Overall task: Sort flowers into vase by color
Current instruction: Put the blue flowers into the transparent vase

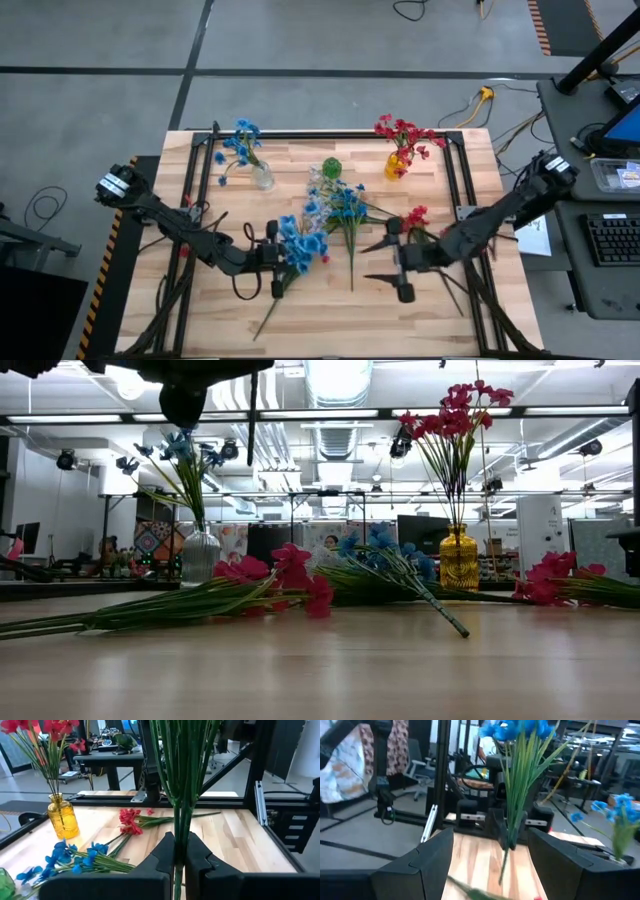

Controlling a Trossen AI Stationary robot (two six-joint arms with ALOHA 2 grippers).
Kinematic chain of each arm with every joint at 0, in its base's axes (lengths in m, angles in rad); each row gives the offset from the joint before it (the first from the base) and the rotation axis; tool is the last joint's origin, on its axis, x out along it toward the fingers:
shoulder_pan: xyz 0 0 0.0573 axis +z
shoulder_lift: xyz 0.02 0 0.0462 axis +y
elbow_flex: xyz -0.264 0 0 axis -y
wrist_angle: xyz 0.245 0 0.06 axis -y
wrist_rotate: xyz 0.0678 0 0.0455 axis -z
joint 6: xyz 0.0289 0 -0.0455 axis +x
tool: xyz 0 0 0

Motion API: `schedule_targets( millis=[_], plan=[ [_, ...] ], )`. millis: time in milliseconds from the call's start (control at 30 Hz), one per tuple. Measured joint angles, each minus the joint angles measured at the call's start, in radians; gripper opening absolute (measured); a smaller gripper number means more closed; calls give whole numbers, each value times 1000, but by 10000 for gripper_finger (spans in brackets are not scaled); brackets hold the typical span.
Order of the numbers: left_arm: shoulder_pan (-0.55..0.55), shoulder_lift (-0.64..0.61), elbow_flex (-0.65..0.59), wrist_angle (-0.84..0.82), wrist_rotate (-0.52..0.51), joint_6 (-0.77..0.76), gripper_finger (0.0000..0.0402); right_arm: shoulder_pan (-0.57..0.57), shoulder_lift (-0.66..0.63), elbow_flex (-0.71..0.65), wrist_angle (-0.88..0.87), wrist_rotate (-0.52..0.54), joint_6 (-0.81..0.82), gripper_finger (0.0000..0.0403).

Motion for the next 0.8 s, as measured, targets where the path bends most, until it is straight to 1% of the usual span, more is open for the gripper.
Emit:
schedule_targets(
  millis=[67,200,267,467,667,800],
  plan=[
    [0,0,-1,7,0,14,0,-39,63,7,68,-38,-8,247],
    [1,0,-4,5,0,30,0,-88,192,63,169,-21,-34,247],
    [1,0,-6,-1,0,32,0,-109,249,105,186,-10,-46,247],
    [1,0,-6,-12,0,35,0,-150,395,259,146,-13,-47,251],
    [1,-4,-6,-30,-3,36,0,-174,468,393,27,-20,-23,290],
    [1,-5,-6,-37,-39,36,0,-185,497,440,17,-20,-35,312]
  ],
)
